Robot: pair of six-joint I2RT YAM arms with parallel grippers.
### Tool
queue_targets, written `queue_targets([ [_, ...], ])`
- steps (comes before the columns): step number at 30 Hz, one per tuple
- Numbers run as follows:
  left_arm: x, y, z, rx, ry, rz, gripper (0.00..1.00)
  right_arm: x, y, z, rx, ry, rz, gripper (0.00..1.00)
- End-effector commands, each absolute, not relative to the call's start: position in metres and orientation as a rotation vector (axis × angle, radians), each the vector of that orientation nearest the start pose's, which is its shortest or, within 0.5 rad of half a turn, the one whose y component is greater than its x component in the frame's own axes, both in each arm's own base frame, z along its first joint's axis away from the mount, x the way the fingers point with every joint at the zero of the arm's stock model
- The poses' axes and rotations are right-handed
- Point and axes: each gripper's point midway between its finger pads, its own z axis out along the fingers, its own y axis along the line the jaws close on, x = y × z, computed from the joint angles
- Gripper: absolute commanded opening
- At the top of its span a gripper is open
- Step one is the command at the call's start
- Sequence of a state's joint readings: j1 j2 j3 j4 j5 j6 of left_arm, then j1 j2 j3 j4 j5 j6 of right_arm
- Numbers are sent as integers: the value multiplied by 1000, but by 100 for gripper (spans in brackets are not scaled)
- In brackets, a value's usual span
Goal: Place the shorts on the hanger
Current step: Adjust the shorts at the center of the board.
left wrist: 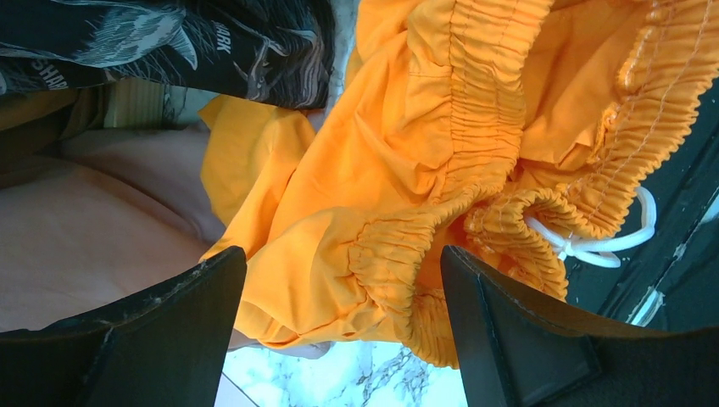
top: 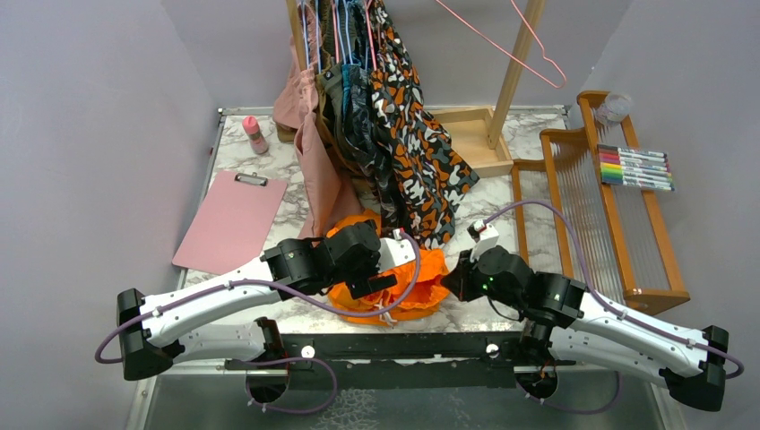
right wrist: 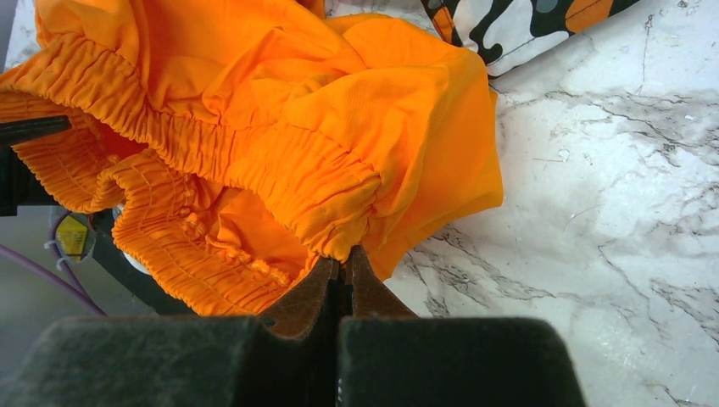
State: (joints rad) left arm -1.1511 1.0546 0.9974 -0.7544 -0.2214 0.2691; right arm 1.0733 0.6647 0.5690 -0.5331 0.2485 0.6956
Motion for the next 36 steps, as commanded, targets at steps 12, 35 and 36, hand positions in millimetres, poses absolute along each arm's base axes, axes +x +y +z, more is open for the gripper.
queue_targets([
  [12, 155, -246, 157, 1546, 1826, -203, 82, 135, 211, 139, -291, 2240, 715, 1],
  [35, 204, -231, 301, 984, 1593, -163, 0, 144, 223, 205, -383, 2091, 770, 1],
  [36, 206, -225, 325, 913, 1539, -183, 0, 148, 225, 215, -394, 2067, 754, 1],
])
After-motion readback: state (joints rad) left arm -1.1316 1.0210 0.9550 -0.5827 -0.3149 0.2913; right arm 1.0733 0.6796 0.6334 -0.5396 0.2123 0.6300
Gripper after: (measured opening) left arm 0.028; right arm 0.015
